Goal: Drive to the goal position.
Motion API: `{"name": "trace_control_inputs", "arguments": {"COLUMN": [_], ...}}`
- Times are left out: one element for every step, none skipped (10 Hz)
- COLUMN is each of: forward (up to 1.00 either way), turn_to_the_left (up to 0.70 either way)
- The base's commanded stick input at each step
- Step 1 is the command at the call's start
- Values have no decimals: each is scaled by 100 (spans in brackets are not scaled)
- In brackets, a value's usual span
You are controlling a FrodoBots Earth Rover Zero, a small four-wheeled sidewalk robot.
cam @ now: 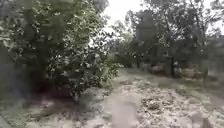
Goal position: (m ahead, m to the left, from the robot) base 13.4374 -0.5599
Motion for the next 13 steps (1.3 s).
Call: {"name": "trace_control_inputs", "arguments": {"forward": [70,70,70,70,70,70,70,70,70,70,70,70,70], "turn_to_the_left": [-35,-35,-35,-35,-35,-35,-35,-35,-35,-35,-35,-35,-35]}}
